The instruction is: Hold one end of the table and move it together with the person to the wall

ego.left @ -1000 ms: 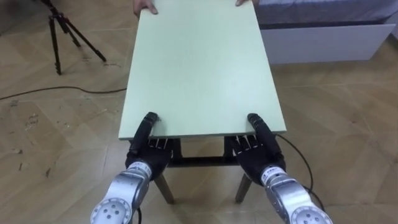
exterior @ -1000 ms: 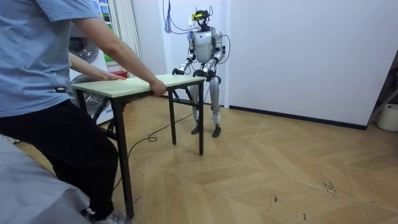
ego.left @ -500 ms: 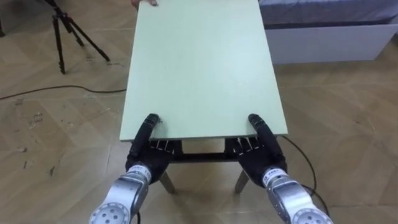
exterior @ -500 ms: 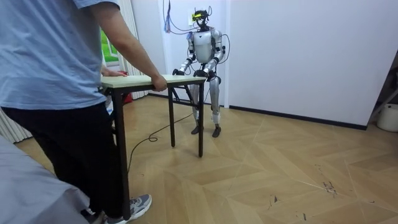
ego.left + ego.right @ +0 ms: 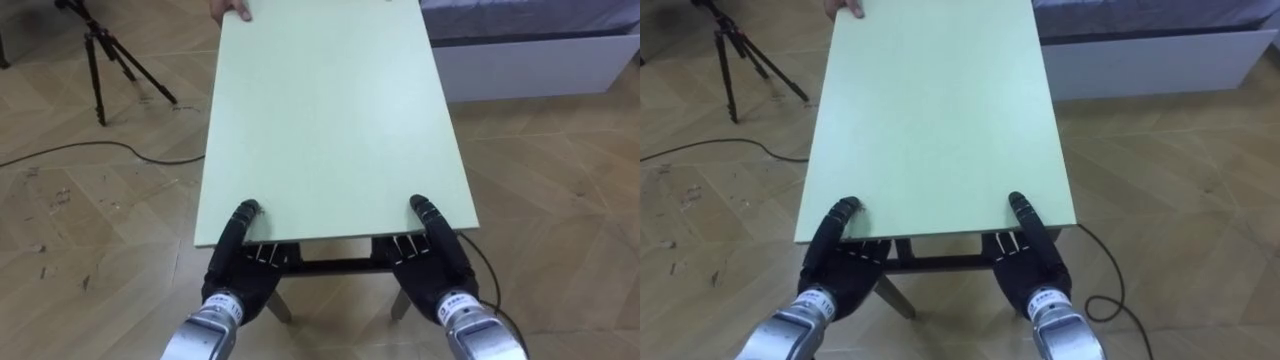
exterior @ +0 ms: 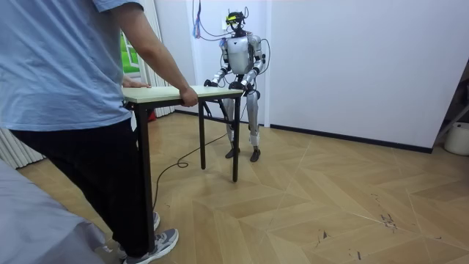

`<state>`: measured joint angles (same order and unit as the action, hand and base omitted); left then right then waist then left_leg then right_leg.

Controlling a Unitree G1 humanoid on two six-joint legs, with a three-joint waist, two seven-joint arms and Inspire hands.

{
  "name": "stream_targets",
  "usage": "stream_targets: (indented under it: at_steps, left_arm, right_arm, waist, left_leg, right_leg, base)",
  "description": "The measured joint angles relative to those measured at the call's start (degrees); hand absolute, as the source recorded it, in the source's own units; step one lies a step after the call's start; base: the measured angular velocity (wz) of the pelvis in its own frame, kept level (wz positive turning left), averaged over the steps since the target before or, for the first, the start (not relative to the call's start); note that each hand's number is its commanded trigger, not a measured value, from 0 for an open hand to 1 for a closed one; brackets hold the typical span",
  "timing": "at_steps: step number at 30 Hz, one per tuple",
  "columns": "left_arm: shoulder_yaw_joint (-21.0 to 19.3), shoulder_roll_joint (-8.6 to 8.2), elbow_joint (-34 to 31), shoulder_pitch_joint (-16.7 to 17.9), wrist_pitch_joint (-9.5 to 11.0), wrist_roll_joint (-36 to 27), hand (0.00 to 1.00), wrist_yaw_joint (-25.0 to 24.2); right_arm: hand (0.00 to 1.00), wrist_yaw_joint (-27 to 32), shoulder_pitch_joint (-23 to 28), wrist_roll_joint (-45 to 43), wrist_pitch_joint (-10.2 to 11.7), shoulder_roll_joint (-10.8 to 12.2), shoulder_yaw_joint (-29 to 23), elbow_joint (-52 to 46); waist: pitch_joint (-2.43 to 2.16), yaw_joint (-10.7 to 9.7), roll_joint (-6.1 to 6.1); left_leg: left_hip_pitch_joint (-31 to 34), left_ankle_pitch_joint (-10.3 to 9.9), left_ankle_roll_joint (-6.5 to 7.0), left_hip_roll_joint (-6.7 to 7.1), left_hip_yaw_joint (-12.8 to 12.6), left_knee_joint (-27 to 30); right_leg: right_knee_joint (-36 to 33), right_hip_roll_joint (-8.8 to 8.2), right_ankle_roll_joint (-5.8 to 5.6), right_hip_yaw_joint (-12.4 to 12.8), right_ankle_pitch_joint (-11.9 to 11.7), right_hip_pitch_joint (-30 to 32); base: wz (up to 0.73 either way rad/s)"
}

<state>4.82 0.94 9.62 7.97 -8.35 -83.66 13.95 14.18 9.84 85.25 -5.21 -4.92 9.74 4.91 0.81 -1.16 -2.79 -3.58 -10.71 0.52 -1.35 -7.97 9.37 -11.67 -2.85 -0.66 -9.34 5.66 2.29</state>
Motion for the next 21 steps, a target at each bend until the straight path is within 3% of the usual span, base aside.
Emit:
stream_targets:
  at_steps: [10,14,16,21]
  left_arm:
    - [2.41,0.27,-3.69,3.19,1.19,1.63,1.0,0.6]
    - [4.05,0.28,-6.22,5.1,2.99,2.34,1.0,0.52]
    - [5.4,0.19,-8.21,6.95,5.31,3.49,1.0,0.34]
    - [7.94,1.22,-9.21,8.58,8.78,4.04,1.0,-0.66]
  right_arm:
    - [1.0,-2.63,4.38,-0.28,0.99,-0.06,0.22,-1.92]
    - [1.0,-4.7,5.96,-0.41,2.25,0.06,0.75,-2.75]
    - [1.0,-5.68,7.68,-0.44,3.76,-0.01,2.16,-4.25]
    - [1.0,-6.87,9.39,-0.06,7.2,-0.31,5.11,-5.02]
  waist:
    - [0.01,0.0,0.78]
    - [0.05,0.02,0.92]
    - [0.05,-0.03,0.96]
    - [0.09,0.05,1.02]
  left_leg:
    - [0.23,-0.02,-0.01,-0.01,0.0,0.0]
    - [1.1,-0.02,-0.01,-0.01,0.0,0.0]
    - [1.14,-0.03,-0.01,-0.01,-0.01,0.01]
    - [1.22,-0.03,-0.01,-0.02,-0.27,0.01]
  right_leg:
    - [-0.11,0.03,-0.02,-0.1,0.17,0.2]
    - [-0.18,0.02,-0.02,-0.15,0.17,1.06]
    - [-0.13,0.0,0.01,-0.2,0.25,1.06]
    - [-0.12,-0.04,0.0,-0.25,0.29,1.06]
  base:
    - [0.0]
    - [0.0]
    - [0.0]
    - [0.0]
